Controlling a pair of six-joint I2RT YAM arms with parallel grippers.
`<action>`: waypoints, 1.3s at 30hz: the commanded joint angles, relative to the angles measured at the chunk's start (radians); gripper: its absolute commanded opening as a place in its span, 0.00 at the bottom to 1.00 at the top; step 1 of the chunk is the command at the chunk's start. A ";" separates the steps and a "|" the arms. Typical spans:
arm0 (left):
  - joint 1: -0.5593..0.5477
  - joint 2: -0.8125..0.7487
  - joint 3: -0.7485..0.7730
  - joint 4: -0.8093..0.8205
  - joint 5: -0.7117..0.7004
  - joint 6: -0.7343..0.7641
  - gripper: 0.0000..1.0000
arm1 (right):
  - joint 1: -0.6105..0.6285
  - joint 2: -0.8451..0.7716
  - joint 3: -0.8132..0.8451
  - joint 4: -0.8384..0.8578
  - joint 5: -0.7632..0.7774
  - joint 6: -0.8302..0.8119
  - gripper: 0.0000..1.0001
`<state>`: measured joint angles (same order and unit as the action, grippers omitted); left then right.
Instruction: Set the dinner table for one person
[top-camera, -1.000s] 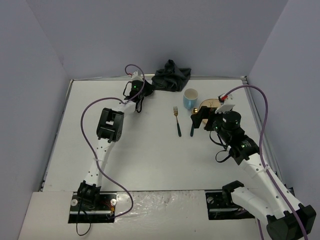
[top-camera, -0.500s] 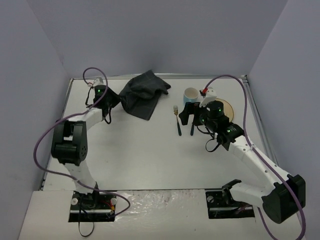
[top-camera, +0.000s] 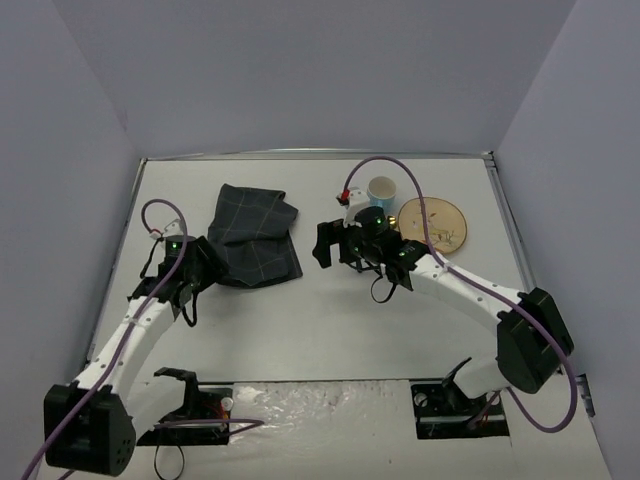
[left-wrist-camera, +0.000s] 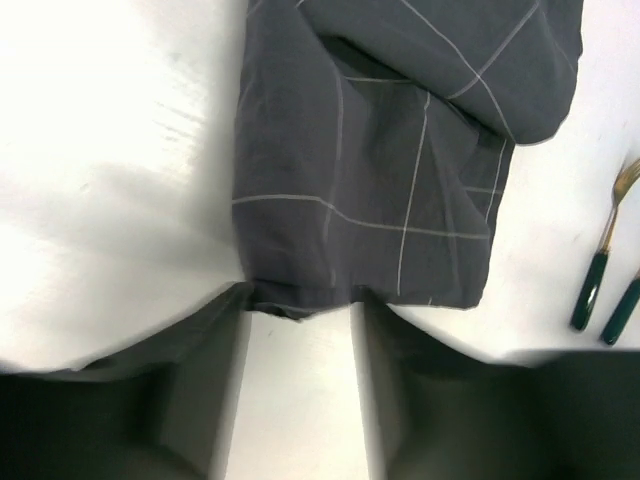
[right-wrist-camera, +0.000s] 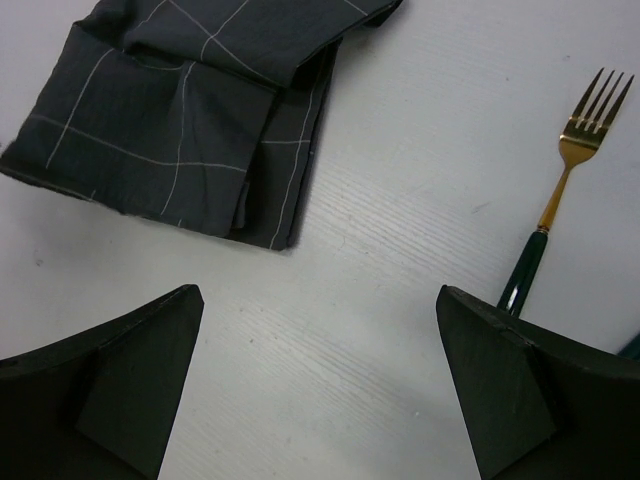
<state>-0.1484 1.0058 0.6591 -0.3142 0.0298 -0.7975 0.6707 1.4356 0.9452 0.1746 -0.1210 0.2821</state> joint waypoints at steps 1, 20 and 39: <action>-0.004 -0.125 0.031 -0.105 -0.037 0.079 0.70 | 0.009 0.030 0.058 0.091 -0.003 0.031 1.00; -0.366 0.790 0.814 -0.132 -0.288 0.358 0.68 | -0.110 -0.268 -0.137 -0.003 0.174 0.123 1.00; -0.458 1.241 1.293 -0.311 -0.600 0.579 0.55 | -0.168 -0.321 -0.194 -0.015 0.133 0.120 1.00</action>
<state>-0.6068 2.2659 1.8868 -0.5908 -0.4748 -0.2653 0.5109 1.1355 0.7524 0.1119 0.0192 0.4004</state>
